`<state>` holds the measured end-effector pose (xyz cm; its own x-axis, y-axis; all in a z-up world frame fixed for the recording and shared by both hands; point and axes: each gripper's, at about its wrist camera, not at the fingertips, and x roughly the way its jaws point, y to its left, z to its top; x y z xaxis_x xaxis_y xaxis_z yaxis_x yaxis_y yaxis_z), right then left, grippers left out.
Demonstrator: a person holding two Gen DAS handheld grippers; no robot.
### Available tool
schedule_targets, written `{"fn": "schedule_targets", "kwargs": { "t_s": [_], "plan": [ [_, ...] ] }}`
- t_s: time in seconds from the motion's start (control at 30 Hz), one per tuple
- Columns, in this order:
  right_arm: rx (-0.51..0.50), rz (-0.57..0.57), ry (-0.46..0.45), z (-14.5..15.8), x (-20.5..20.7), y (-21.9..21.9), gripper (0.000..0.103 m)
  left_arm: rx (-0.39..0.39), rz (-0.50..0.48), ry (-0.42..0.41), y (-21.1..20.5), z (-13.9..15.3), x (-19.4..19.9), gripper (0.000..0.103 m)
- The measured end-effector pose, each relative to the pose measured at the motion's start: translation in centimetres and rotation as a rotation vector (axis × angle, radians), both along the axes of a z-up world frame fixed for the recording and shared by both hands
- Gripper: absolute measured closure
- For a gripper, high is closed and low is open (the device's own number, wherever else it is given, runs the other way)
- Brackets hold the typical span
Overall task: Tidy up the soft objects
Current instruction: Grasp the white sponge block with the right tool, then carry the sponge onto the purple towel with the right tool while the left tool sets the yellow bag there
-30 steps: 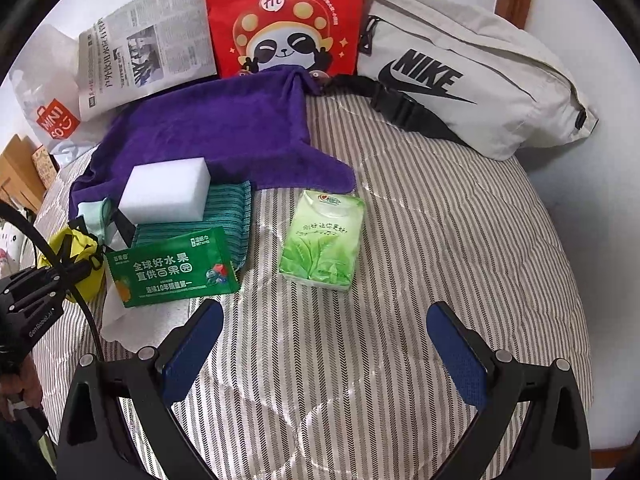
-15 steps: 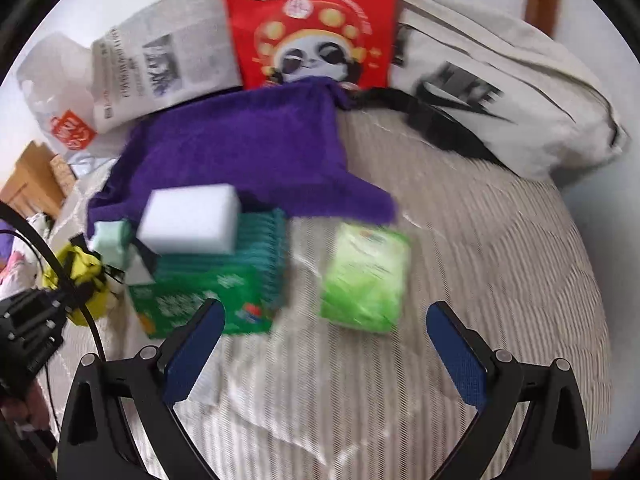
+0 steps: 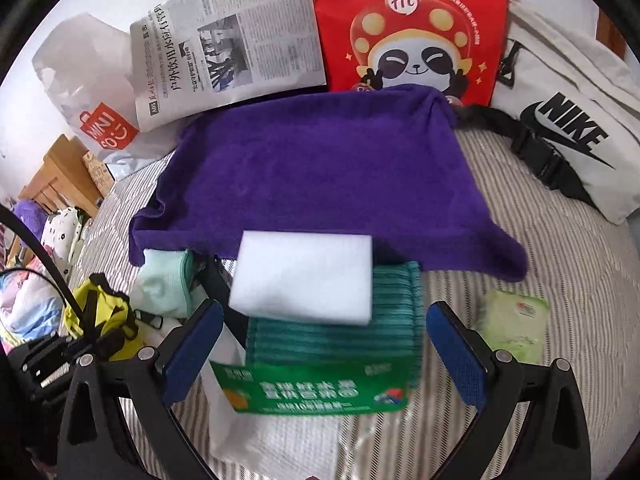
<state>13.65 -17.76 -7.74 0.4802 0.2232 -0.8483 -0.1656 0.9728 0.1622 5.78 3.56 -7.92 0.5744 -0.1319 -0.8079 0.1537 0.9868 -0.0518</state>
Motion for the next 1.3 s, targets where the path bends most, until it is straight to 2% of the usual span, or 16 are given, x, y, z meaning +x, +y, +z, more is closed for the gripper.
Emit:
{"fn": "schedule_targets", "kwargs": {
  "t_s": [0.4, 0.43, 0.5, 0.67, 0.8, 1.3],
  "plan": [
    [-0.064, -0.034, 0.060, -2.6, 2.6, 2.6, 0.003, -0.037, -0.010, 0.003, 0.6, -0.3, 0.5, 0.094],
    [-0.059, -0.034, 0.061, -2.8, 2.7, 2.6, 0.006, -0.038, -0.010, 0.002, 0.6, -0.3, 0.5, 0.094],
    [-0.050, -0.034, 0.059, -3.0, 2.7, 2.5, 0.021, -0.038, -0.007, 0.002, 0.7, -0.4, 0.6, 0.094],
    [-0.005, -0.033, 0.034, -2.1, 2.4, 1.7, 0.023, -0.047, -0.002, 0.009, 1.1, -0.6, 0.6, 0.094],
    [-0.024, -0.028, 0.008, -1.1, 1.7, 1.3, 0.023, -0.047, 0.000, 0.007, 1.1, -0.5, 0.6, 0.094],
    [-0.013, -0.049, -0.051, 2.3, -0.4, -2.3, 0.023, -0.054, -0.007, -0.049, 0.8, 2.9, -0.4, 0.094]
  ]
}}
